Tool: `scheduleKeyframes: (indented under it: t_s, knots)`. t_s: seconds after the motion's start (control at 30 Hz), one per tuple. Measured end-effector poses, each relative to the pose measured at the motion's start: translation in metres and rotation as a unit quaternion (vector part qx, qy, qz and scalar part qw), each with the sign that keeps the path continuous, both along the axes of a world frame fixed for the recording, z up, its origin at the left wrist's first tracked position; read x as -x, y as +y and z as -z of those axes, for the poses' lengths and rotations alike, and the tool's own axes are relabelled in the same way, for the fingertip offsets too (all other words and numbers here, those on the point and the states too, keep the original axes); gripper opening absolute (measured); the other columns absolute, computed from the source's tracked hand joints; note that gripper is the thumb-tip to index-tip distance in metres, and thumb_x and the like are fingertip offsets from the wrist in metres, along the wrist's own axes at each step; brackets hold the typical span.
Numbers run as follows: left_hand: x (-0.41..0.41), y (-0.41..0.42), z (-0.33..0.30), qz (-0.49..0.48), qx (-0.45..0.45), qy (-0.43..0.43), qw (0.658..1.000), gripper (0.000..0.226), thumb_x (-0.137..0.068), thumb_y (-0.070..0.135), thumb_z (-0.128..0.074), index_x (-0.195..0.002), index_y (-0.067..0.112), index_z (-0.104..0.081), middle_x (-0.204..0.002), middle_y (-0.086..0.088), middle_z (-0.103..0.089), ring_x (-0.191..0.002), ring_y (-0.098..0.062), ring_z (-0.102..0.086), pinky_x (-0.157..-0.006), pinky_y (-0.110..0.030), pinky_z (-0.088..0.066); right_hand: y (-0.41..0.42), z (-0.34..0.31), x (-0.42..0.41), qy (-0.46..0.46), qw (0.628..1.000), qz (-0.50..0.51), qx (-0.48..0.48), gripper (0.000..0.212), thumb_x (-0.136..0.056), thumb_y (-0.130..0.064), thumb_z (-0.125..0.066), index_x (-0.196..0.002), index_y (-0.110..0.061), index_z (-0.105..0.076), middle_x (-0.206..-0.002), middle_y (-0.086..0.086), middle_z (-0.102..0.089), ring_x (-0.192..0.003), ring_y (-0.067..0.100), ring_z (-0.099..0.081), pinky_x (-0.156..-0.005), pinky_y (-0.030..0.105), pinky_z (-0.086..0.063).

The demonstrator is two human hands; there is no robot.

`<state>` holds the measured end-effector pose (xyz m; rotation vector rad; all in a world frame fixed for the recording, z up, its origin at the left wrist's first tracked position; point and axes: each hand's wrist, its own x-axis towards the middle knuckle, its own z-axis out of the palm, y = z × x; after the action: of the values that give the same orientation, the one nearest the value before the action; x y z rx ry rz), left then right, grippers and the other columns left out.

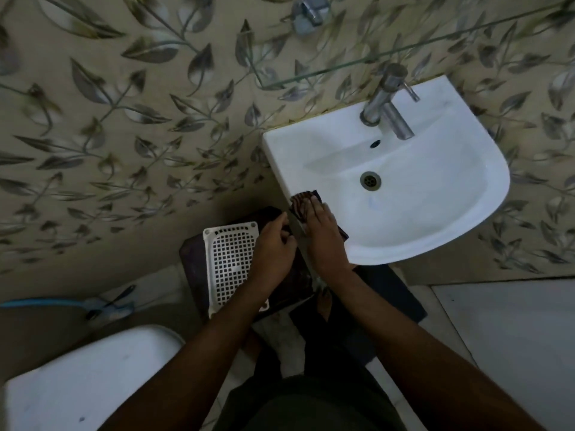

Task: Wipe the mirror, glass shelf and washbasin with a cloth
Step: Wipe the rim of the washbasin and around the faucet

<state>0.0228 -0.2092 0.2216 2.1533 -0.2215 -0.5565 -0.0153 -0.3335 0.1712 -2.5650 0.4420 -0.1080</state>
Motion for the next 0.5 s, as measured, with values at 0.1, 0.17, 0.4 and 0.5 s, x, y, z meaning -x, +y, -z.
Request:
scheduleKeyframes:
  t_s: [0.1, 0.17, 0.4, 0.5]
  knots:
    - [-0.011, -0.014, 0.003, -0.046, 0.012, 0.007, 0.999, 0.046, -0.093, 0.01, -0.049, -0.139, 0.015, -0.049, -0.135, -0.002, -0.056, -0.116, -0.011, -0.054, -0.085, -0.008, -0.032, -0.005, 0.004, -0.04, -0.01, 0.999, -0.036, -0.003, 0.054, -0.104, -0.014, -0.041, -0.155, -0.006, -0.025, -0.164, 0.011, -0.019, -0.153, 0.033, -0.007, -0.124, 0.043, -0.01]
    - [-0.017, -0.025, 0.006, -0.072, 0.019, -0.003, 0.997, 0.042, -0.093, 0.013, -0.046, -0.133, 0.018, -0.055, -0.131, -0.001, -0.06, -0.118, -0.015, -0.056, -0.094, -0.019, -0.04, -0.011, 0.006, -0.071, -0.002, 0.998, -0.058, 0.0, 0.054, -0.105, -0.013, -0.04, -0.155, -0.004, -0.023, -0.165, 0.011, -0.015, -0.153, 0.033, -0.001, -0.124, 0.044, -0.006]
    - [-0.047, -0.059, 0.005, -0.135, 0.018, -0.044, 0.99, 0.038, -0.09, 0.028, -0.041, -0.118, 0.016, -0.064, -0.114, -0.006, -0.067, -0.105, -0.019, -0.062, -0.093, -0.034, -0.05, -0.04, 0.008, -0.166, -0.025, 0.987, -0.146, 0.058, 0.057, -0.097, -0.009, -0.044, -0.152, 0.001, -0.031, -0.161, 0.018, -0.026, -0.15, 0.039, -0.017, -0.122, 0.047, -0.015]
    - [-0.06, -0.074, 0.002, -0.153, -0.006, -0.08, 0.985, 0.035, -0.09, 0.016, -0.049, -0.121, 0.009, -0.061, -0.117, -0.011, -0.064, -0.109, -0.026, -0.059, -0.093, -0.03, -0.045, -0.063, 0.017, -0.17, -0.049, 0.976, -0.191, 0.093, 0.058, -0.092, -0.01, -0.044, -0.149, 0.0, -0.037, -0.157, 0.017, -0.036, -0.147, 0.037, -0.028, -0.12, 0.045, -0.025]
